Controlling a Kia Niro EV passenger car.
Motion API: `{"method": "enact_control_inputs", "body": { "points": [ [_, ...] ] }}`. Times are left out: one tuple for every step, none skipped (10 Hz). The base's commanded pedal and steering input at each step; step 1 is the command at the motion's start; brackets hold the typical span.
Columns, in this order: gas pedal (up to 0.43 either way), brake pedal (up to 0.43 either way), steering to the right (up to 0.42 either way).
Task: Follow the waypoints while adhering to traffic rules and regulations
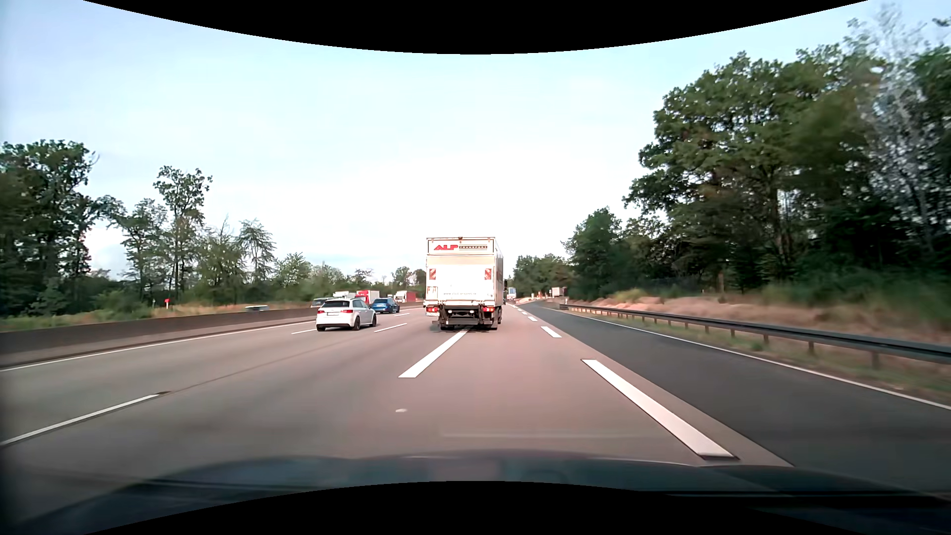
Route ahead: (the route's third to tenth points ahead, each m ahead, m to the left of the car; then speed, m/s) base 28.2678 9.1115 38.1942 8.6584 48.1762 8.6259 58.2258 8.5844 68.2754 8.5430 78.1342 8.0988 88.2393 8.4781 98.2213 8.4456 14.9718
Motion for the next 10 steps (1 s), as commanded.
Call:
{"method": "enact_control_inputs", "body": {
  "points": [
    [0.079, 0.0, -0.005],
    [0.079, 0.0, -0.005],
    [0.079, 0.0, -0.005],
    [0.079, 0.0, -0.005],
    [0.079, 0.0, -0.005],
    [0.079, 0.0, -0.005],
    [0.079, 0.0, -0.005],
    [0.079, 0.0, -0.005],
    [0.079, 0.0, -0.005],
    [0.079, 0.0, -0.005]
  ]
}}
